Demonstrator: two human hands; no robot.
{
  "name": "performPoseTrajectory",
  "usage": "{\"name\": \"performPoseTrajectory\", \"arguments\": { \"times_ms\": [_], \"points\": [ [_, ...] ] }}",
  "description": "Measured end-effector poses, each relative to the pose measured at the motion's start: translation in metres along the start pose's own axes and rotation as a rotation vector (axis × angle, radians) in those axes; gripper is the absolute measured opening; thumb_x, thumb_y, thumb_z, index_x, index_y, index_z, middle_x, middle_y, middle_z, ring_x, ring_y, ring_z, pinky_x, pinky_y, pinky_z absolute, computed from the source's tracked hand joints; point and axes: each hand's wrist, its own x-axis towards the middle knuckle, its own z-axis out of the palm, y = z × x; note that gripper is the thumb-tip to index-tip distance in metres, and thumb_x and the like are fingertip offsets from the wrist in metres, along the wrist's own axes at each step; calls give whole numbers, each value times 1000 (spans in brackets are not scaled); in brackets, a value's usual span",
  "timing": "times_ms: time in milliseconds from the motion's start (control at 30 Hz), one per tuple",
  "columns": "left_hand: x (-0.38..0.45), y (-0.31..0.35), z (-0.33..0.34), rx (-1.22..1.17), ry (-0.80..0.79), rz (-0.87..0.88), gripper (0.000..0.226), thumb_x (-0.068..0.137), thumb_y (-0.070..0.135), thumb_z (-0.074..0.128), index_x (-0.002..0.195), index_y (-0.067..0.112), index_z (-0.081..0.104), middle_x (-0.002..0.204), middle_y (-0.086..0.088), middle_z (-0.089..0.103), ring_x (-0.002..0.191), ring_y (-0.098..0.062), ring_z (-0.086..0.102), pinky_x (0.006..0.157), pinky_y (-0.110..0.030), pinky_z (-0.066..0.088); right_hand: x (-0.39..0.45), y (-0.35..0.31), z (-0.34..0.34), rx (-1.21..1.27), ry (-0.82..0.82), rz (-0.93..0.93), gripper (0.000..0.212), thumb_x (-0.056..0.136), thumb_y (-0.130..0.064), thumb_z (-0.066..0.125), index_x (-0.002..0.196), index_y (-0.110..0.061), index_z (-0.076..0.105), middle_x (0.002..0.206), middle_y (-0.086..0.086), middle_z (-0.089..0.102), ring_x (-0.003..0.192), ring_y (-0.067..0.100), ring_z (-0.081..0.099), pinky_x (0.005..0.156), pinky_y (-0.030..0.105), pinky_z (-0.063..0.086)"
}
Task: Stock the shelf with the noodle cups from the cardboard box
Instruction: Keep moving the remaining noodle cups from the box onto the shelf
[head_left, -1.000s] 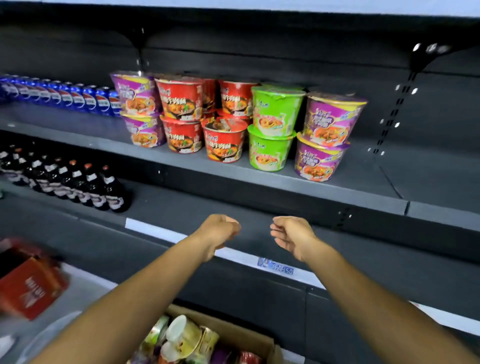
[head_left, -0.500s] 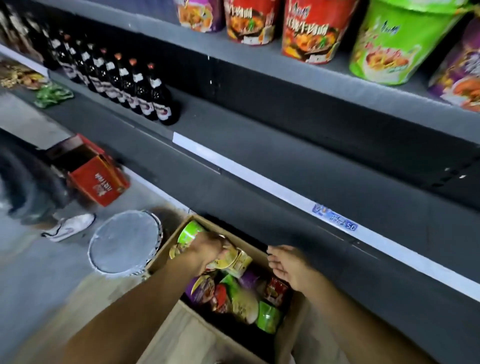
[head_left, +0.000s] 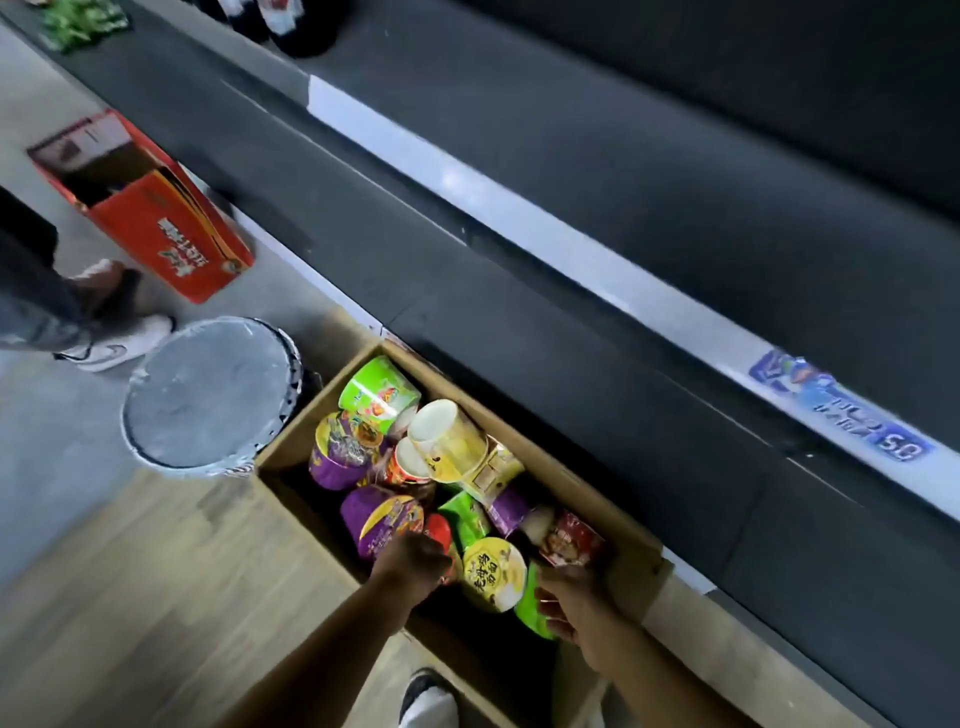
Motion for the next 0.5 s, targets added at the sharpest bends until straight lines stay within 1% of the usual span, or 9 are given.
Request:
{"name": "performPoseTrajectory", "arguments": {
  "times_ms": [67,100,200,233,267,300,367,433,500],
  "points": [
    [26,-13,23,39,-48,-43,13,86,13,61,95,5,63,69,-8,57,59,-18,56,49,-24,42,41,14,-3,-43,15,12,13,91,-9,56,80,-14,58,75,7,59,69,17,54,61,26,41],
    [36,-19,35,11,-66,-81,14,88,14,59,100,8,60,72,-5,55,63,-20,57,52,-27,44,62,20,-4,-70,28,14,14,91,-8,56,77,-13,58,74,7,58,70,19,53,61,26,40],
    [76,-42,75,-189,-25,-237,25,90,15,59,112,11,46,77,-6,49,62,-15,46,54,-24,37,133,38,-3,-185,55,-10,20,86,-16,59,67,-15,54,67,4,52,64,17,48,58,26,37],
    [90,-51,88,-218,-26,-258,26,91,15,59,113,12,44,78,-6,48,63,-15,44,55,-24,36,154,43,-2,-221,59,-32,18,85,-17,60,68,-13,57,66,4,51,61,15,46,58,25,35],
    [104,-56,100,-237,-43,-283,28,91,14,59,114,11,44,80,-7,49,65,-15,44,56,-24,35,174,47,1,-230,63,-46,12,86,-15,61,76,-8,60,68,4,52,62,14,45,58,25,34],
    [122,-66,113,-266,-44,-295,30,90,12,59,117,8,46,85,-8,52,68,-16,45,57,-25,35,194,50,4,-232,54,-55,8,89,-11,60,91,-4,63,74,5,56,66,14,47,59,25,35],
    [149,-75,134,-309,-54,-329,39,89,9,58,125,2,46,91,-11,54,72,-18,46,57,-24,34,232,55,12,-246,40,-55,26,92,-10,57,118,-6,57,105,10,61,88,19,53,66,24,40],
    [174,-84,152,-366,-82,-359,46,91,12,59,132,-1,44,98,-12,57,76,-19,49,55,-25,35,267,60,22,-282,23,-70,40,93,-9,54,132,-1,48,132,13,53,113,24,52,80,24,41],
    [196,-94,164,-422,-119,-407,44,92,12,58,131,-5,46,98,-14,59,76,-21,54,52,-26,39,295,66,31,-345,8,-80,48,92,-8,54,138,-2,42,141,15,46,127,27,46,97,28,41]
  ]
}}
